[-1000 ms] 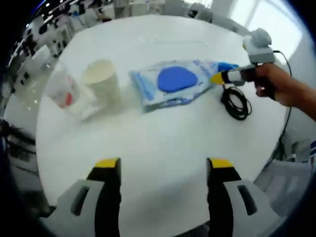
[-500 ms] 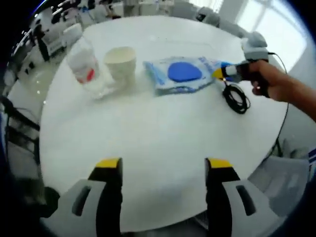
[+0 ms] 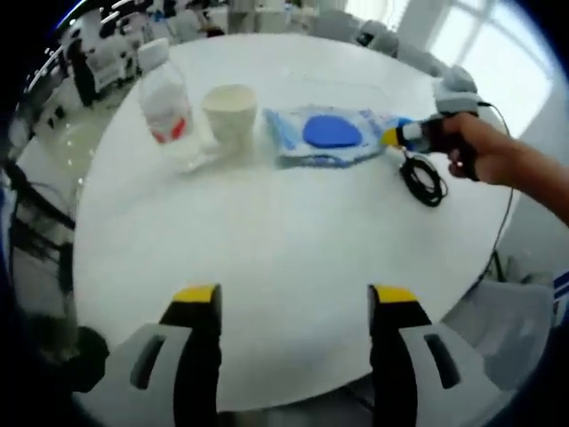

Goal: Arrange the tabletop items into an orderly group along one side of the table until the central work area is clear of visible clutter.

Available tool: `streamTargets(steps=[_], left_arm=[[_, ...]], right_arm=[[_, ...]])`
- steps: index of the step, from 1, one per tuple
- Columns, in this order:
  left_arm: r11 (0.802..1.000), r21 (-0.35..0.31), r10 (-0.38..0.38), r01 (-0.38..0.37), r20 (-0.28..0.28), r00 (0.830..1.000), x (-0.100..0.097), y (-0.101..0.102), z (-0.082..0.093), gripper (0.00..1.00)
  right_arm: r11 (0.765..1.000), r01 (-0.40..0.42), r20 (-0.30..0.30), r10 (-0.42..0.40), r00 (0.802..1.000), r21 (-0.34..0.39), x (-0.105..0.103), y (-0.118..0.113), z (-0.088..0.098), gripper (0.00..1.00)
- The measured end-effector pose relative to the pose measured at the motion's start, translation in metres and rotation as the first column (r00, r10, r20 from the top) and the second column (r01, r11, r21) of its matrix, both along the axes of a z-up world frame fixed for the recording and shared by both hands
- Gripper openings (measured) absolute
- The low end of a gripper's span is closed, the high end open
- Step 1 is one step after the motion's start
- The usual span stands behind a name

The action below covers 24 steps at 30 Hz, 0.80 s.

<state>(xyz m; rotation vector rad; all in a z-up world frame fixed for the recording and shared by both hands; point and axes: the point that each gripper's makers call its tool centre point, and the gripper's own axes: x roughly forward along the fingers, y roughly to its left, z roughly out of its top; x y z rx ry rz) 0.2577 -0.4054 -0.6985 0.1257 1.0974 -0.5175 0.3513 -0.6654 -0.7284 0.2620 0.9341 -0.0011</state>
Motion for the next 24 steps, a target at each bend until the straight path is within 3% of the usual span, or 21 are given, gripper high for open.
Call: streamTargets(steps=[9,11,12,14,21,24], left_arm=[[0.999,-0.045,-0.001,0.004,0.063,0.998,-0.002,-0.006,0.005,0.67],[0.999,-0.047,0.007,-0.005,0.047,0.999,-0.005,-0.006,0.003,0.66],[0.998,-0.054,0.014,-0.014,0.01,1.0,-0.011,-0.005,0.0,0.64],[0.994,-0.102,0.05,-0.047,0.024,0.998,-0.01,-0.007,0.002,0.64],[0.983,-0.158,0.096,-0.09,0.029,0.995,-0.018,-0.004,0.003,0.71],[0.989,-0.134,0.064,-0.054,0.072,0.995,-0.018,-0.003,0.006,0.78]], right_arm=[[0.999,-0.027,0.011,0.027,1.0,-0.031,-0.012,-0.004,0.015,0.17],[0.998,-0.039,0.018,0.04,0.999,-0.056,-0.014,-0.007,0.018,0.26],[0.997,-0.047,0.027,0.049,0.998,-0.068,-0.012,-0.009,0.019,0.31],[0.995,-0.067,0.032,0.069,0.997,-0.071,-0.013,-0.007,0.021,0.41],[0.989,-0.123,0.054,0.128,0.99,-0.085,-0.029,0.001,0.038,0.49],[0.986,-0.14,0.077,0.148,0.986,-0.091,-0.013,-0.008,0.032,0.54]])
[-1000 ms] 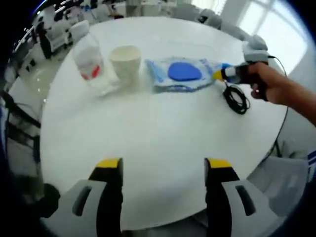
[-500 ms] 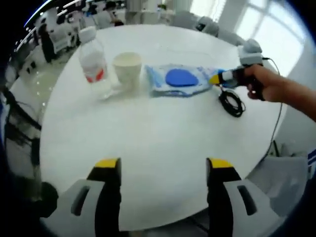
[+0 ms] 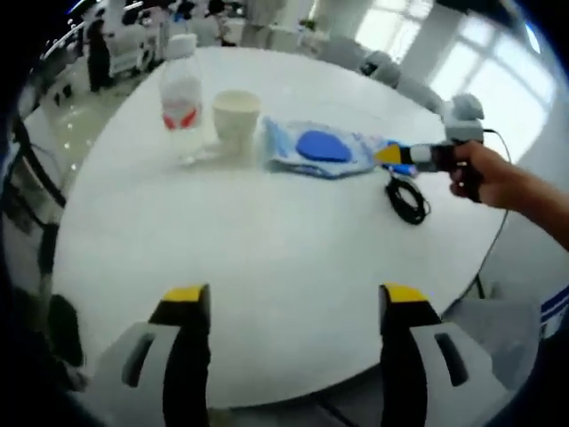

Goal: Arrange the tabletop items into an orderly group along one side of the table until the central work area is clear of visible clutter.

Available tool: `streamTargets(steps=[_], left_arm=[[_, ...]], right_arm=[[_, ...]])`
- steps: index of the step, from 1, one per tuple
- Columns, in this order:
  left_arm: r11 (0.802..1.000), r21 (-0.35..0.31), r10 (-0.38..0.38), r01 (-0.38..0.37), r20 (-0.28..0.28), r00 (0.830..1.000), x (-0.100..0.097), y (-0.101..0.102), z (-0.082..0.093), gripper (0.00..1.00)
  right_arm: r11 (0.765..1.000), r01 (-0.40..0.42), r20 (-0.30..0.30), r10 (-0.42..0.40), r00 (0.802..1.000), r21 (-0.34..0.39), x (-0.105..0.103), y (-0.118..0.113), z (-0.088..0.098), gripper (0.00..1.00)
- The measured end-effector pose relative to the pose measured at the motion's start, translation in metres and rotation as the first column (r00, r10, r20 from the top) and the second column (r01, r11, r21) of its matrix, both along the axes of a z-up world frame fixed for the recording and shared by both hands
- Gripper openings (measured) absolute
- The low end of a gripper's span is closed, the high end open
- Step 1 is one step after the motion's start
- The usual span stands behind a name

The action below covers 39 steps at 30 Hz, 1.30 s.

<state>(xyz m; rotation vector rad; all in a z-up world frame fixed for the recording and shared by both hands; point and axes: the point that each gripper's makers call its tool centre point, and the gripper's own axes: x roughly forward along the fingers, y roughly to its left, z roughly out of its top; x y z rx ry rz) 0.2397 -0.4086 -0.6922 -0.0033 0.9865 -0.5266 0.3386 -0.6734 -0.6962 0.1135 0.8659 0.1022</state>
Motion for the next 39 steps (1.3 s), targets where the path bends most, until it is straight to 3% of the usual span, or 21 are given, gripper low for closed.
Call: streamTargets(steps=[1,7,10,13,14,18,22,24,29,36,39], left_arm=[[1.0,-0.007,-0.021,0.021,0.04,0.999,0.003,-0.003,0.004,0.77],[0.998,0.004,-0.066,0.065,0.097,0.993,-0.004,-0.012,0.013,0.78],[0.984,0.125,-0.15,0.13,0.174,0.973,-0.008,-0.012,0.017,0.79],[0.945,0.284,-0.22,0.162,0.187,0.957,-0.011,-0.003,0.011,0.78],[0.939,0.306,-0.226,0.159,0.199,0.954,-0.011,-0.003,0.011,0.79],[0.956,0.246,-0.212,0.159,0.208,0.955,-0.016,-0.016,0.01,0.79],[0.952,0.258,-0.222,0.163,0.218,0.951,-0.021,-0.02,0.007,0.79],[0.963,0.224,-0.203,0.152,0.23,0.952,-0.023,-0.025,0.009,0.81],[0.959,0.232,-0.219,0.161,0.25,0.943,-0.02,-0.025,0.012,0.82],[0.969,0.186,-0.204,0.161,0.239,0.949,-0.022,-0.02,0.01,0.82],[0.978,0.139,-0.184,0.156,0.223,0.957,-0.024,-0.025,0.01,0.82]], right_arm=[[1.0,-0.019,0.005,0.019,1.0,0.004,0.006,-0.002,-0.004,0.55],[0.998,-0.067,0.034,0.066,0.997,0.01,0.007,-0.005,-0.008,0.59],[0.995,-0.095,0.068,0.094,0.993,0.007,-0.005,-0.006,-0.006,0.6],[0.992,-0.129,0.079,0.129,0.988,-0.006,-0.02,-0.007,-0.008,0.6],[0.991,-0.136,0.082,0.136,0.987,-0.012,-0.026,-0.008,-0.008,0.6],[0.987,-0.156,0.079,0.158,0.984,-0.032,-0.049,-0.015,-0.012,0.61],[0.983,-0.174,0.097,0.179,0.979,-0.051,-0.063,-0.02,-0.009,0.64],[0.978,-0.198,0.149,0.206,0.967,-0.071,-0.069,-0.019,-0.001,0.66],[0.969,-0.231,0.153,0.242,0.958,-0.083,-0.083,-0.014,0.0,0.68],[0.982,-0.179,0.178,0.187,0.966,-0.058,-0.099,-0.011,0.01,0.72],[0.983,-0.171,0.181,0.18,0.967,-0.064,-0.107,-0.009,0.012,0.73]])
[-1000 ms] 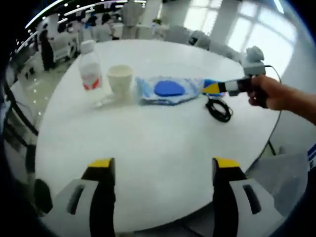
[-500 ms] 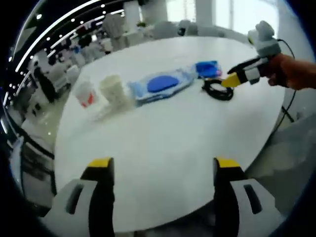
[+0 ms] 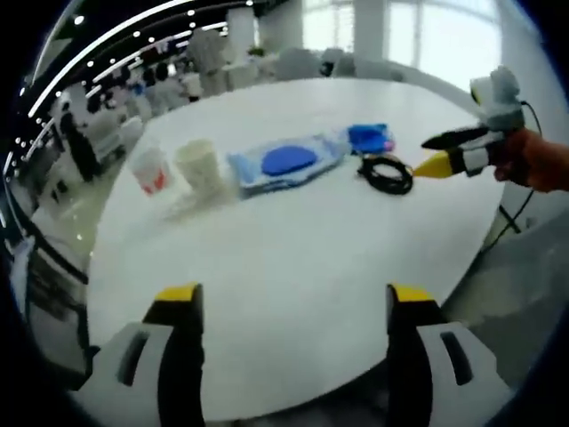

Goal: Arrange the tabletop items into an orderly group along one side of the table until the central work area is clear of visible clutter.

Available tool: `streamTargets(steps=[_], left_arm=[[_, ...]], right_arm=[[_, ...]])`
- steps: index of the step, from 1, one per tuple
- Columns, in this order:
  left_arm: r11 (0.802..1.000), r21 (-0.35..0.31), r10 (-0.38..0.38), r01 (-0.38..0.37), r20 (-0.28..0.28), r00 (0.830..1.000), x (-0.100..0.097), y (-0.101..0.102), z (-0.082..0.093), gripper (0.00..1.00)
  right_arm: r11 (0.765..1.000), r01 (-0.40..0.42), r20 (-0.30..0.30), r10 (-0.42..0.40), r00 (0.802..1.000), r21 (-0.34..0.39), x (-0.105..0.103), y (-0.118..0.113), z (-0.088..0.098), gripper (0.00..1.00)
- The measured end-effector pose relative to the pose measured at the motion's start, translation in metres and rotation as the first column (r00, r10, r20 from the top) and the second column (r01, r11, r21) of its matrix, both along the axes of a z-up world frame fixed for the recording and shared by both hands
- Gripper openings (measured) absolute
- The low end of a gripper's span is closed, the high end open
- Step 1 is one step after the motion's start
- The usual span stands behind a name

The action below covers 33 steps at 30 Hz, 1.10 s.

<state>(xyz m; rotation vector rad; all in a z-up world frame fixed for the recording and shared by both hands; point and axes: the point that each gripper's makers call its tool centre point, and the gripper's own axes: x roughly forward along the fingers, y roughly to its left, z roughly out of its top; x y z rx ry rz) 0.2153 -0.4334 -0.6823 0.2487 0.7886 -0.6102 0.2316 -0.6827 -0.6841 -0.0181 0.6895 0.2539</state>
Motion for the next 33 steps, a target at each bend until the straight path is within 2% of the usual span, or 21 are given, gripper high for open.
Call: streamTargets(steps=[2,4,11,15,23,30,33], left_arm=[[1.0,-0.015,-0.011,0.011,0.008,1.0,-0.001,-0.004,0.002,0.82],[1.0,-0.014,-0.018,0.018,0.006,1.0,-0.002,-0.006,0.001,0.82],[0.997,-0.017,-0.069,0.069,-0.005,0.998,-0.008,-0.015,0.0,0.82],[0.995,-0.054,-0.079,0.078,-0.022,0.997,-0.012,-0.018,0.002,0.82],[0.993,-0.087,-0.082,0.077,-0.056,0.995,-0.018,-0.022,0.001,0.82],[0.987,-0.099,-0.136,0.13,-0.053,0.989,-0.027,-0.034,0.003,0.82],[0.985,-0.103,-0.143,0.136,-0.063,0.988,-0.03,-0.035,0.001,0.81]], right_arm=[[1.0,0.008,0.003,-0.008,1.0,-0.005,-0.005,-0.001,0.0,0.73],[1.0,0.026,-0.017,-0.026,1.0,-0.004,-0.011,-0.002,-0.001,0.74],[0.999,0.05,-0.012,-0.05,0.999,0.0,-0.021,0.002,0.001,0.74],[0.995,0.098,-0.02,-0.097,0.995,0.027,-0.027,0.005,-0.001,0.75],[0.992,0.123,-0.027,-0.123,0.992,-0.001,-0.036,0.009,-0.001,0.76],[0.989,0.145,-0.006,-0.145,0.989,0.001,-0.045,0.007,0.004,0.75],[0.99,0.143,-0.019,-0.143,0.99,0.007,-0.05,0.006,0.0,0.74]])
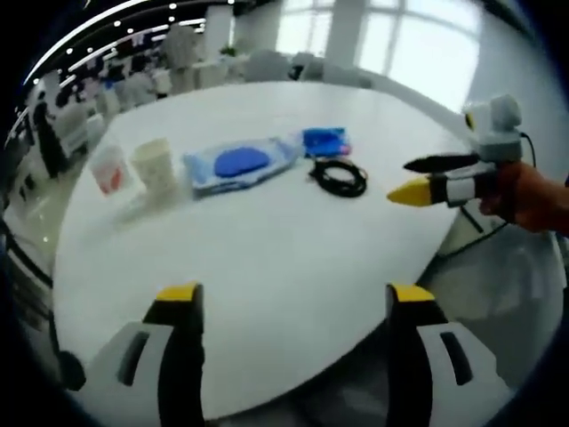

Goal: Arrange the tabletop items into an orderly group along one side of the table until the central work area is clear of visible clutter.

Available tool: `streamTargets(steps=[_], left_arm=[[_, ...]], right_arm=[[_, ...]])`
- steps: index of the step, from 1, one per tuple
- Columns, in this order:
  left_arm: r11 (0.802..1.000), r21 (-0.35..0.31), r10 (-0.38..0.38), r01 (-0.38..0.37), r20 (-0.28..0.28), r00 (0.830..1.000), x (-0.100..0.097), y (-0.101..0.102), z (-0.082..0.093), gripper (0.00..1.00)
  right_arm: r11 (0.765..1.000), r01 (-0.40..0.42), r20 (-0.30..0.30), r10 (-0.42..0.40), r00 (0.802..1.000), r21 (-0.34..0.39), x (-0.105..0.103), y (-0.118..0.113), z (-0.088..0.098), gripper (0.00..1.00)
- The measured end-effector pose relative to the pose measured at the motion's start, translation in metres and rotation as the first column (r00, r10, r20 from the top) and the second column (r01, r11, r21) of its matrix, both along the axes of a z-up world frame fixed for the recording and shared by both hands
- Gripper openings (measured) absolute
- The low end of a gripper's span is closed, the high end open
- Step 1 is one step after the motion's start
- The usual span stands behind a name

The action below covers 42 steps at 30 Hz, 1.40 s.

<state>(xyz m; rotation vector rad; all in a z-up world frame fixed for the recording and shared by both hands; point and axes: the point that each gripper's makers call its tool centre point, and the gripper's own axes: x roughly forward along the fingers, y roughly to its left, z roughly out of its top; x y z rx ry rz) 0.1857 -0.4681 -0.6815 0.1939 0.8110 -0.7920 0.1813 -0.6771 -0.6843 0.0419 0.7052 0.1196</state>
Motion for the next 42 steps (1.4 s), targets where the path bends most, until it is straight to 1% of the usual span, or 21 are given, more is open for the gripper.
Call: streamTargets(steps=[2,4,5,7,9,13,15,21,23,26,28,31,35,42], left_arm=[[1.0,0.003,-0.003,0.003,-0.011,1.0,-0.002,0.001,-0.003,0.81],[1.0,-0.004,-0.004,0.004,-0.008,1.0,-0.002,-0.001,-0.002,0.81],[1.0,-0.007,-0.003,0.003,-0.005,1.0,-0.001,-0.001,-0.001,0.81],[1.0,-0.004,-0.001,0.001,0.001,1.0,-0.001,0.0,0.0,0.81],[1.0,-0.006,0.004,-0.004,-0.004,1.0,-0.001,0.001,-0.001,0.81],[0.999,-0.036,0.033,-0.033,-0.004,0.999,0.003,0.004,0.003,0.81],[0.996,-0.058,0.073,-0.073,-0.011,0.997,0.008,0.008,0.005,0.81],[0.989,-0.072,0.131,-0.132,-0.015,0.991,0.016,0.017,0.008,0.81],[0.987,-0.068,0.144,-0.146,-0.024,0.989,0.017,0.019,0.006,0.81],[0.986,-0.066,0.15,-0.151,-0.028,0.988,0.017,0.021,0.005,0.81],[0.985,-0.066,0.158,-0.159,-0.023,0.987,0.019,0.022,0.005,0.81],[0.984,-0.063,0.163,-0.165,-0.034,0.986,0.019,0.024,0.003,0.81],[0.983,-0.054,0.172,-0.174,-0.039,0.984,0.019,0.026,0.001,0.8],[0.979,-0.057,0.193,-0.196,-0.05,0.98,0.021,0.029,-0.003,0.8]], right_arm=[[1.0,0.001,-0.009,-0.001,1.0,0.001,-0.003,-0.002,-0.003,0.74],[1.0,0.01,-0.017,-0.01,1.0,0.008,-0.006,-0.005,-0.007,0.73],[1.0,0.02,-0.018,-0.02,1.0,0.014,-0.007,-0.008,-0.008,0.72],[0.996,0.063,-0.022,-0.062,0.998,0.058,-0.009,-0.015,-0.01,0.72],[0.996,0.07,-0.025,-0.069,0.997,0.056,-0.01,-0.02,-0.01,0.72],[0.997,0.061,-0.018,-0.06,0.998,0.043,-0.009,-0.023,-0.005,0.73],[0.998,0.047,-0.018,-0.046,0.999,0.036,-0.008,-0.026,-0.003,0.73],[1.0,0.021,-0.022,-0.02,1.0,0.02,0.001,-0.036,-0.002,0.74],[0.999,0.026,-0.02,-0.025,0.999,0.024,0.009,-0.044,-0.001,0.74],[1.0,0.025,-0.02,-0.025,0.999,0.01,0.02,-0.055,0.001,0.74],[1.0,0.031,-0.016,-0.031,0.999,0.004,0.033,-0.068,0.002,0.74],[0.999,0.04,-0.013,-0.04,0.999,-0.004,0.046,-0.081,0.003,0.73],[0.997,0.073,-0.009,-0.073,0.997,0.009,0.071,-0.102,0.001,0.7],[0.996,0.092,-0.013,-0.092,0.996,0.018,0.101,-0.119,-0.007,0.68]])
